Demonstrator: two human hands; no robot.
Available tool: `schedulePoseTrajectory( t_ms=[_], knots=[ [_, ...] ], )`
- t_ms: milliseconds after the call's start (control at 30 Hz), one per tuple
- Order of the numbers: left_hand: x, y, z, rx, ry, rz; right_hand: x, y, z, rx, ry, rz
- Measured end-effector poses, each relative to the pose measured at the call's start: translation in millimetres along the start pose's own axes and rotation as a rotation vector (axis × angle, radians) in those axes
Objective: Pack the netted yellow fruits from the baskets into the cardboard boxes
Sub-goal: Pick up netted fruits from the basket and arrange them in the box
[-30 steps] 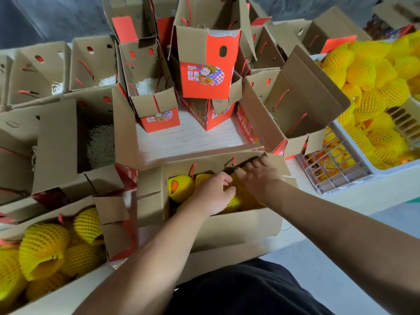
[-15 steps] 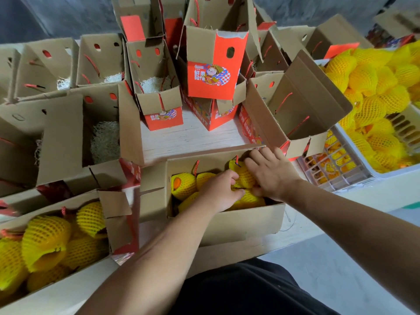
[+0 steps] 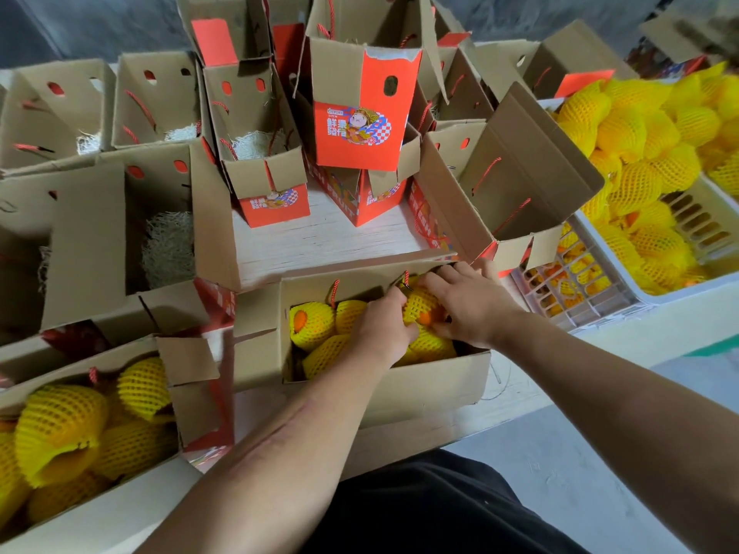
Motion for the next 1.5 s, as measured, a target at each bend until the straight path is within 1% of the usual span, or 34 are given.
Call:
schedulePoseTrajectory(
  t_ms=[100, 200, 300, 400, 467, 600, 633, 667, 733, 800, 833, 867, 933, 1033, 1100, 1167, 1233, 1300, 1367, 1400, 1433, 1467, 1500],
  knots=[
    [-2.1, 0.2, -1.9, -0.018, 0.022, -0.032, 2.8, 6.3, -0.9, 0.086, 0.009, -0.023],
    [-2.4, 2.3, -3.3, -0.025, 0.056, -0.049, -4.5, 6.2, 2.3, 0.086, 0.085, 0.004],
    [2.6, 5.1, -1.5, -0.035, 0.044, -0.035, -15.7, 4.1, 6.1, 0.097, 0.087, 0.064],
    [11.2, 7.6, 1.0, -0.139, 0.057, 0.01, -21.4, 2.2, 4.9, 0.107, 0.082, 0.125],
    [14.4, 7.6, -0.1, -0.209, 0.086, 0.041, -21.5, 0.3, 2.4, 0.067, 0.07, 0.134],
    [8.4, 12.7, -9.5, -0.426, 0.246, 0.089, -18.3, -0.1, -8.4, -0.078, 0.025, 0.092],
    [2.7, 15.9, -13.7, -0.452, 0.271, 0.089, -20.1, 1.3, -10.8, -0.084, 0.0, 0.06],
    [-5.3, 19.0, -18.7, -0.435, 0.269, 0.087, -23.3, 2.9, -11.7, -0.082, -0.022, 0.017],
    [-25.3, 22.3, -30.0, -0.309, 0.176, 0.1, -32.2, 4.9, -9.4, -0.105, -0.056, -0.051],
    [-40.9, 24.2, -40.8, -0.238, -0.078, 0.133, -39.4, 0.1, -6.7, -0.152, -0.103, -0.013],
    [-45.3, 24.7, -44.1, -0.236, -0.206, 0.15, -40.8, -5.2, -6.7, -0.152, -0.106, 0.026],
    [-48.3, 24.6, -46.0, -0.24, -0.282, 0.151, -41.0, -10.5, -7.4, -0.14, -0.099, 0.055],
    [-49.6, 25.1, -49.6, -0.238, -0.351, 0.107, -40.4, -18.8, -8.7, -0.124, -0.089, 0.062],
    [-51.1, 26.8, -53.6, -0.239, -0.534, 0.04, -34.0, -20.9, -9.8, -0.167, -0.065, 0.005],
    [-48.6, 28.8, -54.9, -0.262, -0.595, 0.035, -28.9, -18.7, -8.6, -0.182, -0.016, -0.043],
    [-42.7, 28.3, -58.6, -0.274, -0.708, 0.045, -24.7, -17.6, -7.7, -0.194, -0.014, -0.083],
    [-35.7, 25.1, -67.1, -0.259, -0.885, 0.067, -23.0, -15.5, -8.5, -0.176, -0.018, -0.112],
    [-31.6, 23.1, -72.2, -0.252, -1.022, 0.077, -24.6, -13.7, -9.5, -0.109, 0.003, -0.107],
    [-33.9, 22.5, -63.9, -0.273, -1.049, 0.074, -32.1, -11.7, -7.1, -0.061, 0.018, 0.001],
    [-36.2, 22.4, -57.2, -0.284, -1.026, 0.071, -36.8, -11.0, -6.6, -0.089, -0.041, 0.075],
    [-38.3, 22.7, -51.8, -0.296, -0.996, 0.072, -41.7, -10.3, -5.2, -0.152, -0.129, 0.136],
    [-40.2, 22.3, -48.8, -0.305, -0.963, 0.07, -45.5, -9.2, -3.2, -0.212, -0.208, 0.168],
    [-40.9, 21.7, -49.0, -0.312, -0.935, 0.066, -46.6, -7.0, -2.2, -0.237, -0.257, 0.18]
  ],
)
Point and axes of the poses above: each hand's wrist, its own y-axis away from the middle knuckle, its own z-axis out of the palm, x = y × z, the point moved 1 cm from there along -y, towards the middle knuckle, and after that the axes turned 8 degrees about -y, right-handed, at the moved point
